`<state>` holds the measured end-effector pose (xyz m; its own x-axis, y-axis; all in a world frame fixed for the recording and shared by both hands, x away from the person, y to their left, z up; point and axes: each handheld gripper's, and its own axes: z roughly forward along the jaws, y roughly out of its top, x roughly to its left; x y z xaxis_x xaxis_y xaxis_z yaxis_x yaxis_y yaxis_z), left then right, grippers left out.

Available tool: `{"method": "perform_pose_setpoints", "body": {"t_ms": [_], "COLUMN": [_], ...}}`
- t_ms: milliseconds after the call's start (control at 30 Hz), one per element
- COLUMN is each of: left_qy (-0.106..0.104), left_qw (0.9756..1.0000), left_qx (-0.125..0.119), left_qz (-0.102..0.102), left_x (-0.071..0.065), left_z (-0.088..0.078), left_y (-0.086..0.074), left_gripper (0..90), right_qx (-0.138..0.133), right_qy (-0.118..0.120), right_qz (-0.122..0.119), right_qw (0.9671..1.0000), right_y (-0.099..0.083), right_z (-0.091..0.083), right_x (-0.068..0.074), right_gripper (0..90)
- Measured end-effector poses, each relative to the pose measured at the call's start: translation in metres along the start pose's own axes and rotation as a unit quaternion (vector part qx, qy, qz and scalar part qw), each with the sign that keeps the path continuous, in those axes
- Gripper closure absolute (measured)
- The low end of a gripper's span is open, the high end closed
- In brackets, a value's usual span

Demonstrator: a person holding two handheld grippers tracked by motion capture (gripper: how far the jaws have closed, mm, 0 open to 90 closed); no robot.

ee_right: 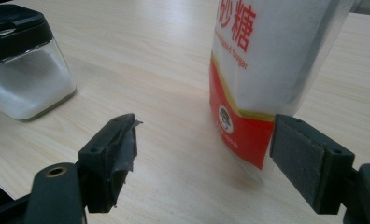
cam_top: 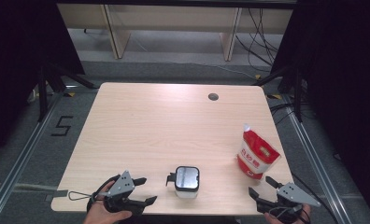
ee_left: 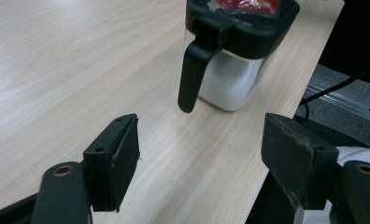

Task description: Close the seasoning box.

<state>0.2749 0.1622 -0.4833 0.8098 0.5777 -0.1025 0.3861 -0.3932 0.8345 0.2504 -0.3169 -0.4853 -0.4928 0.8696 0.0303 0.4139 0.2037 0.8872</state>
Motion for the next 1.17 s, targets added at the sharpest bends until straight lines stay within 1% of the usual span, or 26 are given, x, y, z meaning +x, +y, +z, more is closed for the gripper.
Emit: {"method": "perform_pose_setpoints", "body": {"t_ms": [33, 67, 100, 133, 200, 233, 267, 300, 367, 433, 467, 500, 533, 567, 600, 633, 667, 700, 733, 767, 867, 900, 933, 1067, 1100, 1167], "left_qy": [0.001, 0.001, 0.0, 0.004, 0.002, 0.007, 0.007, 0.004, 0.005, 0.01, 0.003, 0.004, 0.006, 0.011, 0.007, 0.006, 0.007, 0.008, 0.007, 0.007, 0.006, 0.007, 0.007, 0.013, 0.009, 0.008], "left_qw": [1.0, 0.9998, 0.9999, 0.9999, 0.9999, 0.9999, 0.9998, 0.9999, 0.9999, 0.9996, 1.0, 0.9999, 0.9999, 0.9996, 0.9998, 0.9998, 0.9999, 0.9999, 0.9999, 0.9999, 0.9999, 0.9999, 0.9999, 0.9998, 0.9999, 0.9999], "left_qx": [-0.005, 0.004, 0.001, 0.007, 0.009, 0.012, 0.017, 0.012, 0.011, 0.021, 0.005, 0.011, 0.007, 0.024, 0.015, 0.015, 0.013, 0.013, 0.014, 0.011, 0.011, 0.011, 0.011, 0.013, 0.01, 0.006], "left_qz": [0.004, 0.019, 0.016, 0.015, 0.009, 0.002, 0.006, 0.004, 0.009, 0.015, 0.007, 0.011, 0.004, 0.013, 0.005, 0.015, 0.004, 0.001, 0.001, 0.001, 0.009, 0.002, 0.002, 0.004, 0.006, -0.004], "left_x": [0.0005, 0.0026, 0.0025, 0.0025, 0.0014, -0.0003, 0.0001, -0.0007, -0.0012, -0.0009, -0.0029, -0.0022, -0.0031, -0.0009, -0.002, -0.0006, -0.0017, -0.0018, -0.0017, -0.0017, -0.0009, -0.0016, -0.0015, -0.0005, 0.0002, -0.0004], "left_z": [0.0003, -0.001, -0.0005, -0.001, -0.0003, -0.0003, -0.0005, 0.0, 0.0, -0.0012, 0.0005, -0.0004, 0.0001, -0.0016, -0.0006, -0.0006, -0.0002, -0.0003, -0.0005, -0.0002, -0.0002, -0.0001, 0.0, -0.0005, 0.0, 0.0006], "left_y": [-0.0015, -0.0021, -0.0038, -0.0049, -0.0074, -0.0082, -0.0085, -0.0091, -0.0096, -0.0093, -0.0095, -0.0093, -0.0094, -0.0091, -0.0096, -0.0093, -0.0099, -0.0099, -0.0098, -0.0099, -0.0095, -0.0097, -0.0097, -0.0094, -0.0096, -0.01], "left_gripper": [27.6, 27.6, 27.6, 27.6, 27.6, 27.6, 27.6, 27.6, 27.6, 27.6, 27.6, 27.5, 27.5, 27.5, 27.5, 27.5, 27.4, 27.4, 27.4, 27.4, 27.5, 27.5, 27.4, 27.4, 27.4, 27.4], "right_qx": [-0.004, -0.001, -0.002, 0.001, 0.004, 0.008, 0.006, 0.012, 0.011, 0.01, 0.01, 0.008, 0.016, 0.01, 0.011, 0.011, 0.012, 0.016, 0.017, 0.014, 0.014, 0.016, 0.015, 0.016, 0.025, 0.024], "right_qy": [-0.001, 0.006, 0.006, 0.004, -0.002, -0.001, 0.006, 0.0, 0.005, 0.004, 0.004, 0.004, 0.0, 0.0, 0.001, 0.001, 0.005, 0.003, 0.003, 0.006, 0.007, 0.01, 0.011, 0.008, 0.003, 0.004], "right_qz": [-0.002, -0.003, 0.0, -0.009, 0.009, 0.003, 0.0, 0.006, -0.007, -0.008, -0.008, -0.005, 0.009, 0.001, -0.004, -0.004, -0.007, 0.007, 0.01, 0.0, -0.008, -0.005, 0.001, -0.002, 0.018, 0.015], "right_qw": [1.0, 1.0, 1.0, 1.0, 0.9999, 1.0, 1.0, 0.9999, 0.9999, 0.9999, 0.9999, 0.9999, 0.9998, 0.9999, 0.9999, 0.9999, 0.9999, 0.9998, 0.9998, 0.9999, 0.9998, 0.9998, 0.9998, 0.9998, 0.9995, 0.9996], "right_y": [-0.0002, 0.0, 0.0, -0.0002, -0.0006, -0.0006, -0.0005, -0.001, -0.0008, -0.0006, -0.0006, -0.0006, -0.0009, -0.0007, -0.0008, -0.0008, -0.0007, -0.0009, -0.0008, -0.0007, -0.0011, -0.0008, -0.0009, -0.0007, -0.0011, -0.0012], "right_z": [0.0006, 0.0008, 0.0006, 0.0009, 0.0004, 0.0009, 0.0021, 0.0017, 0.0028, 0.003, 0.0029, 0.0029, 0.0012, 0.0019, 0.0023, 0.0022, 0.0026, 0.0021, 0.0021, 0.0031, 0.0048, 0.0041, 0.004, 0.0039, 0.0024, 0.0029], "right_x": [-0.0006, -0.001, -0.0004, -0.0009, 0.0021, 0.0013, 0.0008, 0.0025, 0.0014, 0.0015, 0.0015, 0.0015, 0.0038, 0.0026, 0.0018, 0.0019, 0.0013, 0.0037, 0.0046, 0.0029, 0.0024, 0.0027, 0.0033, 0.0024, 0.0059, 0.0053], "right_gripper": [23.8, 23.7, 23.5, 23.3, 22.2, 21.6, 21.3, 21.1, 21.0, 20.7, 20.5, 20.4, 20.3, 20.2, 20.0, 19.9, 19.9, 19.7, 19.6, 19.5, 19.4, 19.3, 19.1, 19.0, 19.0, 18.9]}}
